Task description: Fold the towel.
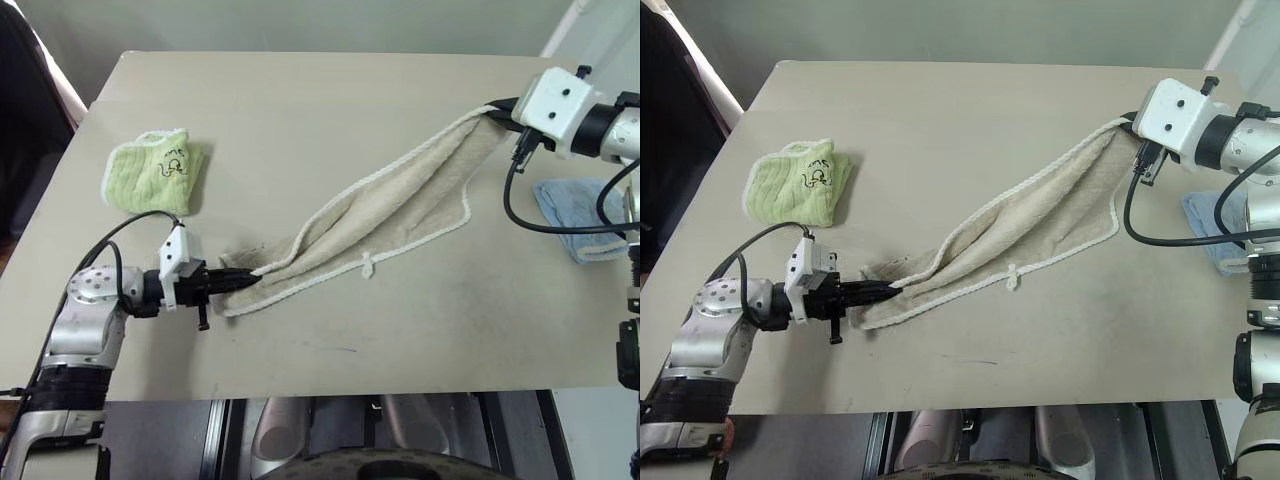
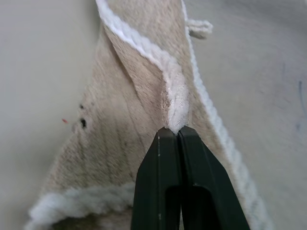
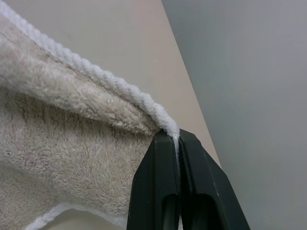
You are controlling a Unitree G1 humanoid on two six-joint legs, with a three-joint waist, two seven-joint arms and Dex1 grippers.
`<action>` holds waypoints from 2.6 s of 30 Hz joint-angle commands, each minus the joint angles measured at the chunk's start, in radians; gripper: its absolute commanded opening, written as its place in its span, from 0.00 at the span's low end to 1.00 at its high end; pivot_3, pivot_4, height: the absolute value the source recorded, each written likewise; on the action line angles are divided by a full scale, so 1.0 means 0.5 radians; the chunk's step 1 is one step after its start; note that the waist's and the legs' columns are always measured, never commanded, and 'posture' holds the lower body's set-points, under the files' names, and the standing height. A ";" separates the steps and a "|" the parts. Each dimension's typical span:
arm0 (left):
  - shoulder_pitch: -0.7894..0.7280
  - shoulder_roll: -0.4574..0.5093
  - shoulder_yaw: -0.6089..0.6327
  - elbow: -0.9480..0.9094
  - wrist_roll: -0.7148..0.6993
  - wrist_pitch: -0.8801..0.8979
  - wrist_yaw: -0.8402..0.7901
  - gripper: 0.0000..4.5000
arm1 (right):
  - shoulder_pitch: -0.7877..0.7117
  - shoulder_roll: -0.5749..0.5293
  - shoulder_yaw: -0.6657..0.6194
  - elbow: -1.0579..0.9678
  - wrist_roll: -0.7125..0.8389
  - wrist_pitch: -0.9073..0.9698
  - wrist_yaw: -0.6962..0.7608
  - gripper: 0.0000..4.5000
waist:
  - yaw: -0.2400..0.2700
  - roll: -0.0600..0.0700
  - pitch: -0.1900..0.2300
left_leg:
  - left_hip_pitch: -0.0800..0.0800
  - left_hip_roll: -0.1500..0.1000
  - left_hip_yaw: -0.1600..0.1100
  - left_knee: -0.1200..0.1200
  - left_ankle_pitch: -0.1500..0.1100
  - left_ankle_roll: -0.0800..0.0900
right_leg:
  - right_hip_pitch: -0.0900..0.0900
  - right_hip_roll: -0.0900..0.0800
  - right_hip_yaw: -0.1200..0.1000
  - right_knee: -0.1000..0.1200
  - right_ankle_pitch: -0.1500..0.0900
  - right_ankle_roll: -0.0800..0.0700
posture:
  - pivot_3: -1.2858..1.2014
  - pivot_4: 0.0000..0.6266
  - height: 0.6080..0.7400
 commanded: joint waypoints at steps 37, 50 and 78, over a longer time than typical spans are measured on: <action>0.117 0.035 0.032 -0.664 -0.134 0.439 0.408 0.60 | 0.028 -0.051 -0.046 -0.050 -0.032 -0.046 -0.068 0.00 | -0.006 0.000 0.000 | 0.007 0.000 0.000 -0.002 0.003 -0.003 | 0.006 0.000 0.000 0.000 0.000 0.000 | 0.52 0.24 0.68; 0.179 -0.022 -0.030 -0.567 -0.015 0.202 0.360 0.60 | 0.024 -0.058 -0.049 -0.042 -0.035 -0.048 -0.075 0.00 | -0.006 0.000 0.000 | 0.007 0.000 0.000 -0.002 0.003 -0.003 | 0.006 0.000 0.000 0.000 0.000 0.000 | 0.52 0.24 0.68; 0.187 -0.065 -0.036 -0.566 -0.065 0.271 0.356 0.00 | 0.051 -0.081 -0.051 -0.070 -0.035 -0.038 -0.089 0.00 | -0.006 0.000 0.000 | 0.007 0.000 0.000 -0.002 0.003 -0.003 | 0.006 0.000 0.000 0.000 0.000 0.000 | 0.52 0.24 0.68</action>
